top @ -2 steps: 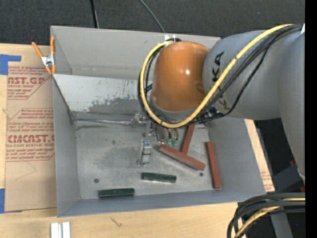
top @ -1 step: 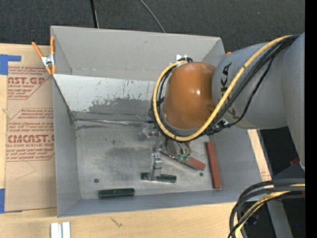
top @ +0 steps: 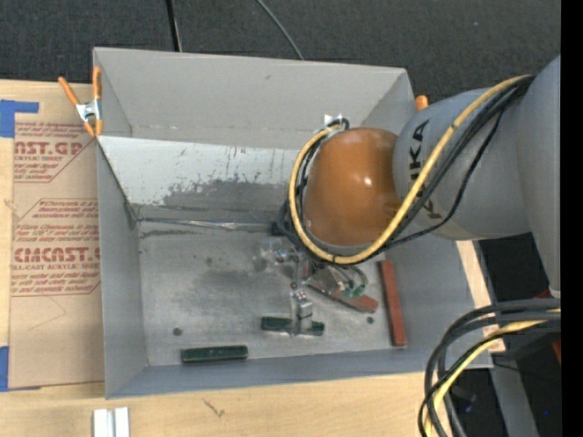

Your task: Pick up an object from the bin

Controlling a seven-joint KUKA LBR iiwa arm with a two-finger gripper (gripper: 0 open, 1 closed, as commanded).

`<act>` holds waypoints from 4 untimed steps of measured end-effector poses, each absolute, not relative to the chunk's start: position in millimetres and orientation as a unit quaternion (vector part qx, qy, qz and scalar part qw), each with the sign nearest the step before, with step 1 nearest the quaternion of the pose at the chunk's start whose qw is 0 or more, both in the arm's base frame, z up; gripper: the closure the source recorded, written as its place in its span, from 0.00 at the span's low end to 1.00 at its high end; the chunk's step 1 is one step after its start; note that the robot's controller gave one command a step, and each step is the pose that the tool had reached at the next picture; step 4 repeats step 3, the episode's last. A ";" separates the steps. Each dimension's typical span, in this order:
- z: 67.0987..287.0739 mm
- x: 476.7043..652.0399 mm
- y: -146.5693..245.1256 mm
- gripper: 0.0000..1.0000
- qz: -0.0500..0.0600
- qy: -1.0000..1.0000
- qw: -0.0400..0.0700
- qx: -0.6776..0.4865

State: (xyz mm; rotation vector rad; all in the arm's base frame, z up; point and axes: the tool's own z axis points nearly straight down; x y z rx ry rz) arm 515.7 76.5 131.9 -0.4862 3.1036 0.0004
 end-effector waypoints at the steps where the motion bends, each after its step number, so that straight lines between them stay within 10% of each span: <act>1: 69.7 499.6 20.7 1.00 0.000 0.975 0.000 -0.224; 2: 69.7 499.6 20.8 1.00 0.001 0.975 0.000 -0.224; 3: 230.0 503.4 22.3 1.00 0.000 0.975 0.003 -0.222; 4: 230.0 503.4 22.3 1.00 0.000 0.975 0.003 -0.222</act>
Offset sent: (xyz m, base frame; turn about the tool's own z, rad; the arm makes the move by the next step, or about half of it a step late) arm 0.0000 0.0000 0.0000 0.0000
